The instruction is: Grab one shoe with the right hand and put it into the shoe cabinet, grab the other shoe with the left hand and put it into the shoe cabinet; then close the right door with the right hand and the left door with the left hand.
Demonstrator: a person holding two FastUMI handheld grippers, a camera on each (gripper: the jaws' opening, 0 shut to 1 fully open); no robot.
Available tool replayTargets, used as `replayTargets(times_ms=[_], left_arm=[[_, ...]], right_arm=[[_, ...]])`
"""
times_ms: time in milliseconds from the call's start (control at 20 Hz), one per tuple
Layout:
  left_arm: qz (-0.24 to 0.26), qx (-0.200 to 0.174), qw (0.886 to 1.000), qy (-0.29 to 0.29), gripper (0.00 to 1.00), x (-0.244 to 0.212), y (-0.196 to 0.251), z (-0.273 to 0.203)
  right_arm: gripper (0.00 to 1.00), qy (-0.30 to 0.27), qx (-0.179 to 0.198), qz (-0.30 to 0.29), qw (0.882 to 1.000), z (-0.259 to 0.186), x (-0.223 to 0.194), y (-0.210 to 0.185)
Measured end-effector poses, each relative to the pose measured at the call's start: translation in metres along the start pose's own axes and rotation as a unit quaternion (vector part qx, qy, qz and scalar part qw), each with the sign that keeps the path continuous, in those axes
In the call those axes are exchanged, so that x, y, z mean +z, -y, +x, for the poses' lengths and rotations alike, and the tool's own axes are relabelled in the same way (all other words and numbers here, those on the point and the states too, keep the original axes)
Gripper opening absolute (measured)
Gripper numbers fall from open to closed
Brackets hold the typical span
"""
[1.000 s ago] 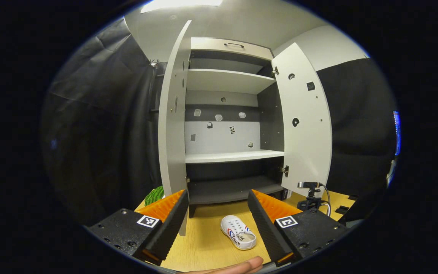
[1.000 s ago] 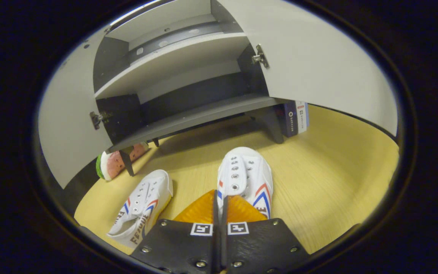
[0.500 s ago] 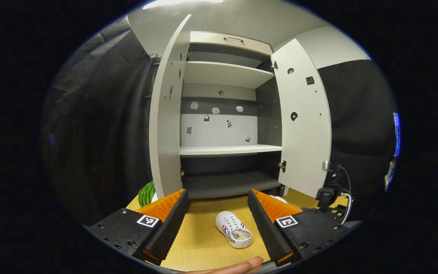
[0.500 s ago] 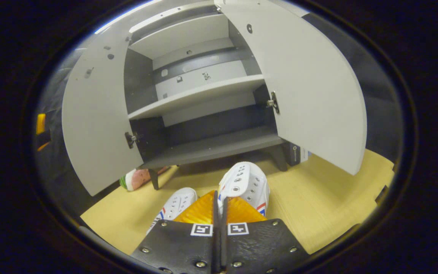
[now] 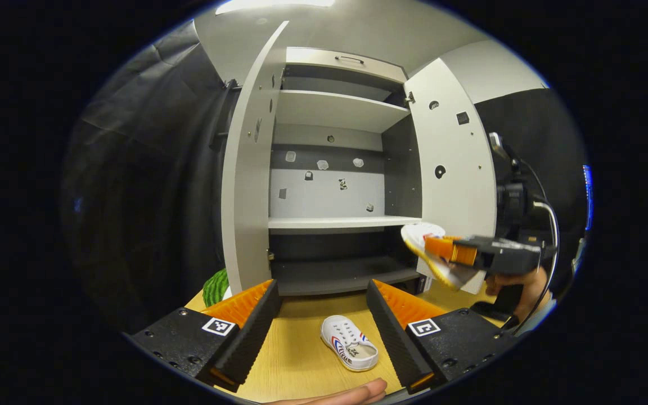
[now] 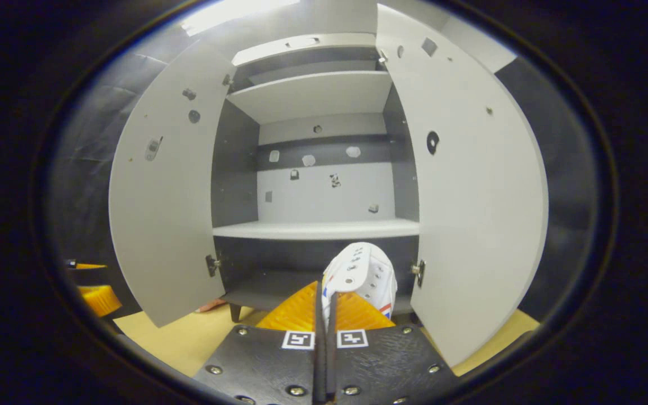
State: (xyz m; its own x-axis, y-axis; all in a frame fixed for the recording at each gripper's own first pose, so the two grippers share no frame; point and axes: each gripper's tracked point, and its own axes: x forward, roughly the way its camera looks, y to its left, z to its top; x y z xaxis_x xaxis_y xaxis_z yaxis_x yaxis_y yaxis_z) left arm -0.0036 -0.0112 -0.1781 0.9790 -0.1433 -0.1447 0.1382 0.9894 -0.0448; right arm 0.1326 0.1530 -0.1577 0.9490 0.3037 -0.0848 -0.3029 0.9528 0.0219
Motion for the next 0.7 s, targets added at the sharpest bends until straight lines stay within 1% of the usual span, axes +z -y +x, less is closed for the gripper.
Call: replayTargets(times_ms=[100,200,350,450,550,650,700], left_arm=[[0.002,0.003,1.0,0.009,0.96,0.001,0.005,-0.004],[0.001,0.003,1.0,0.016,0.96,0.002,0.006,0.004],[-0.004,-0.001,1.0,0.012,0.96,-0.005,0.01,0.013],[-0.005,0.002,1.0,0.01,0.96,-0.009,0.008,0.02],[-0.004,0.002,1.0,0.013,0.96,-0.01,0.008,0.027],[-0.009,0.002,1.0,0.013,0.96,-0.015,0.007,0.031],[-0.011,0.002,1.0,0.012,0.96,-0.017,0.007,0.031]], right_arm=[[0.0,0.014,0.006,-0.009,1.0,0.02,0.038,-0.001],[0.01,0.017,0.003,-0.018,1.0,0.046,0.068,0.002],[0.0,0.009,-0.002,-0.043,0.999,0.097,0.099,0.005],[0.0,-0.008,0.001,-0.053,0.999,0.133,0.106,0.007],[0.01,-0.028,0.015,-0.046,0.998,0.171,0.108,0.005],[0.01,-0.047,0.029,-0.052,0.997,0.207,0.101,0.004],[0.01,-0.06,0.028,-0.055,0.996,0.224,0.093,0.004]])
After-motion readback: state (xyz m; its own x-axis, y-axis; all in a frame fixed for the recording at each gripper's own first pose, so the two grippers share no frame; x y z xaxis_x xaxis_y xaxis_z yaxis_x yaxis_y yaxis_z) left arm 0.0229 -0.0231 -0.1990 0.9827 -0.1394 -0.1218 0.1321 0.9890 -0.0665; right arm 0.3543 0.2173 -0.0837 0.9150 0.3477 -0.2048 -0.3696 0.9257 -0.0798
